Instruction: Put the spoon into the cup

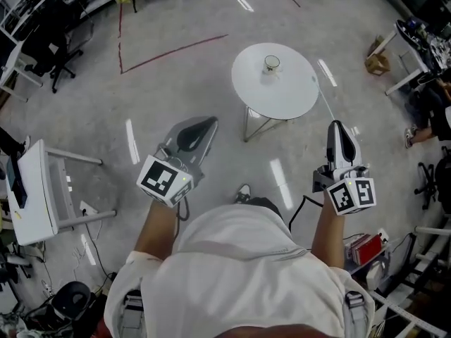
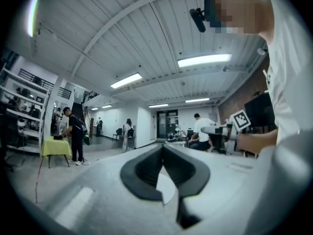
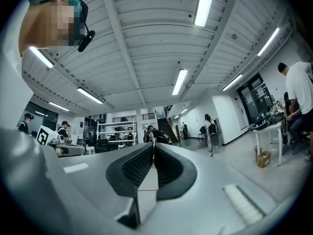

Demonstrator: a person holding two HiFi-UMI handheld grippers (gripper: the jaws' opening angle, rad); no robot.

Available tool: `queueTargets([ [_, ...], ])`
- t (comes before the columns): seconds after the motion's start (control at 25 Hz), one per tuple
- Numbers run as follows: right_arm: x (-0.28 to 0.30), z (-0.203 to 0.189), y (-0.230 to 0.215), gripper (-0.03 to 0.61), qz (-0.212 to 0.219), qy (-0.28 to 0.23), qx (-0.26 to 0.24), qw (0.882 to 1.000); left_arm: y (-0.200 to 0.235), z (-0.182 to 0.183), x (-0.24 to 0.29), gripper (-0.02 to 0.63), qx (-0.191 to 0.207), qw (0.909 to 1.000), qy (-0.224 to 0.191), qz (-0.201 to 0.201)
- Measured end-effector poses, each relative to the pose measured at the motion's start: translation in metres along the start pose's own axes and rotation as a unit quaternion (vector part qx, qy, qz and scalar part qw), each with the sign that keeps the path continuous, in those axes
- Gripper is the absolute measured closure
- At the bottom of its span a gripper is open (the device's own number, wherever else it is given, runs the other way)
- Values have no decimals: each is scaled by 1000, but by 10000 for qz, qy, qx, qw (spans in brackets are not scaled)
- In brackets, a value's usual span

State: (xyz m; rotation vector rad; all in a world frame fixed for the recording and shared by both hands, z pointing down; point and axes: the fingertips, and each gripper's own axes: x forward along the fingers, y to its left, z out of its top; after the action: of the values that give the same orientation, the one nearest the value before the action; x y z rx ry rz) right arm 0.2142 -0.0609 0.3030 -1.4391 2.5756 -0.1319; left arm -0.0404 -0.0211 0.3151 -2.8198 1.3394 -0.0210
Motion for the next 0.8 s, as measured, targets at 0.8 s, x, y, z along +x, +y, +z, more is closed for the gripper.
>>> queueTargets([
  [0.8,232,-47,-84,566,-966,492,-78,9941,230,-24,186,612,-385,9957,-130,-833],
])
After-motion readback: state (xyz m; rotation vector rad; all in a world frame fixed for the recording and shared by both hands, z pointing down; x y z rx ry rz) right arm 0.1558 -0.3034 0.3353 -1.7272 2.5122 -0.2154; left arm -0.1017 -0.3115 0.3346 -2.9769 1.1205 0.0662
